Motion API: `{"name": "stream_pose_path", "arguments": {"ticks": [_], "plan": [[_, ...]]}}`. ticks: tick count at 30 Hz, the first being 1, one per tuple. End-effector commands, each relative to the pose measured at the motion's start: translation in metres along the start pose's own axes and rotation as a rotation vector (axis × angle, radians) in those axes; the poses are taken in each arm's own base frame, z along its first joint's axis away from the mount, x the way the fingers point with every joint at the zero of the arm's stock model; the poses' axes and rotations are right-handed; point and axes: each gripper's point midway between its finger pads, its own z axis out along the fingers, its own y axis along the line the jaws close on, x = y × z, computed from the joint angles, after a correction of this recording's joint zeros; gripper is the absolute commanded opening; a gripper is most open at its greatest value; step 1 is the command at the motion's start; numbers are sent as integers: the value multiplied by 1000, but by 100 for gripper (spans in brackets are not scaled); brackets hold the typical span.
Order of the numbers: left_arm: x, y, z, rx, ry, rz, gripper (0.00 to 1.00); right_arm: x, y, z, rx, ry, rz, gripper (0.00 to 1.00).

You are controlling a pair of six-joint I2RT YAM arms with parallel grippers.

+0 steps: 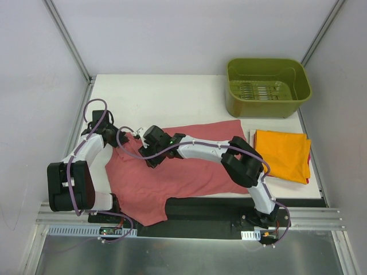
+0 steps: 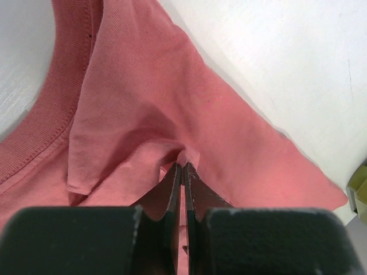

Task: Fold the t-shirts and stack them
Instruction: Fold the flattened tshirt in 1/3 of the way

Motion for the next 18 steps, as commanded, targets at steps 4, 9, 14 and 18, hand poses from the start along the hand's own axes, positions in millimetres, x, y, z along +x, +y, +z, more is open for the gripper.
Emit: {"name": "stream_pose_path", "arguments": {"ticks": [4, 9, 14, 18], "plan": [[-5, 1, -1, 7, -34, 36, 0, -14, -27, 17, 149, -18, -29, 45], [-4, 2, -1, 7, -28, 37, 0, -7, -32, 22, 174, 0, -43, 44], [-4, 2, -2, 10, -32, 46, 0, -8, -36, 23, 195, 0, -45, 40], [-6, 0, -5, 16, -42, 52, 0, -7, -38, 22, 210, 5, -56, 33]]}}
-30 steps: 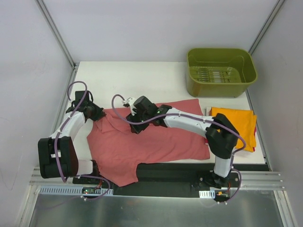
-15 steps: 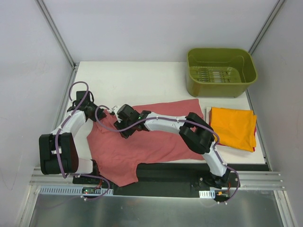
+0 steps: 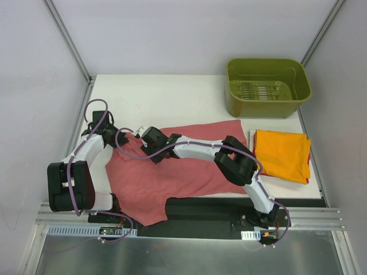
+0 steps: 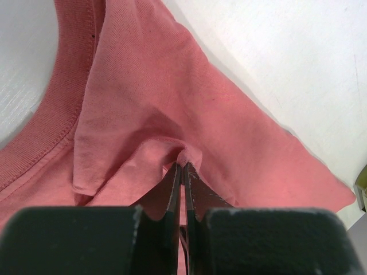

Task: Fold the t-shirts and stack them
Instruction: Fold the flattened tshirt in 1/3 of the way

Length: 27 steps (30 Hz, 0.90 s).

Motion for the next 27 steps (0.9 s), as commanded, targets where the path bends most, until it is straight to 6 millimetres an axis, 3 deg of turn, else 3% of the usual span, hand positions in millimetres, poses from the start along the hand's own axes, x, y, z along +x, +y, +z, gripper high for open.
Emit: {"name": "stream_pose_path", "arguments": {"ticks": [1, 6, 14, 20, 27], "plan": [[-8, -2, -6, 17, -44, 27, 0, -10, -8, -3, 43, -13, -16, 32], [-8, -6, -10, 34, -47, 37, 0, -9, -11, -9, 58, -7, -15, 12], [2, -14, -30, 114, -42, 38, 0, -39, -6, -58, 25, -96, -24, 6], [26, 1, -52, 130, -17, 19, 0, -17, -5, -82, -2, -39, -35, 3], [67, 36, -72, 87, 76, 26, 0, 1, 5, -100, -79, 4, -57, 2]]}}
